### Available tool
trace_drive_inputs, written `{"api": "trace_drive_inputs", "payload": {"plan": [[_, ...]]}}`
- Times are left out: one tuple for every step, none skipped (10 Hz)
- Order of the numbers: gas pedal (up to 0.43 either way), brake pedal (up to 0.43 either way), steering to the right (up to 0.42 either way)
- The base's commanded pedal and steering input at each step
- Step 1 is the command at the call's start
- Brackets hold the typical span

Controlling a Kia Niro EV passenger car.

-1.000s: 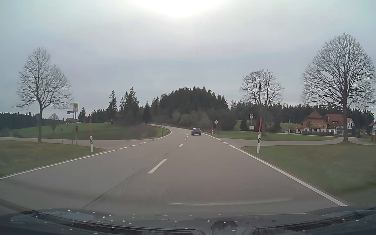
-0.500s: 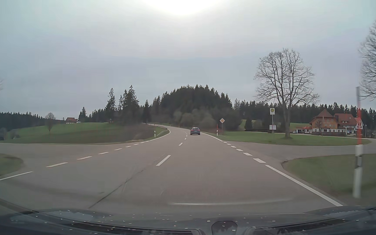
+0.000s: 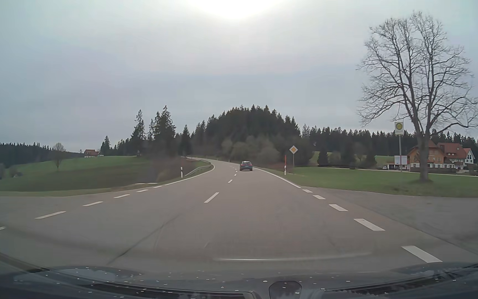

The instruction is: Follow the waypoints while adhering to traffic rules and regulations

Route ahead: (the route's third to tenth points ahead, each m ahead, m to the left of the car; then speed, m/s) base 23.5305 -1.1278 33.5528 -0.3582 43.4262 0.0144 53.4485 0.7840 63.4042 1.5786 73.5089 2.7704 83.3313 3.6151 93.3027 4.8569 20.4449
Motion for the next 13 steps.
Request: {"api": "trace_drive_inputs", "payload": {"plan": [[0.209, 0.000, -0.007], [0.209, 0.000, -0.007], [0.209, 0.000, -0.007], [0.209, 0.000, -0.007], [0.209, 0.000, -0.007], [0.209, 0.000, -0.007], [0.209, 0.000, -0.007], [0.209, 0.000, -0.007], [0.209, 0.000, -0.007], [0.209, 0.000, -0.007], [0.209, 0.000, -0.007], [0.209, 0.000, -0.007], [0.209, 0.000, -0.007]]}}
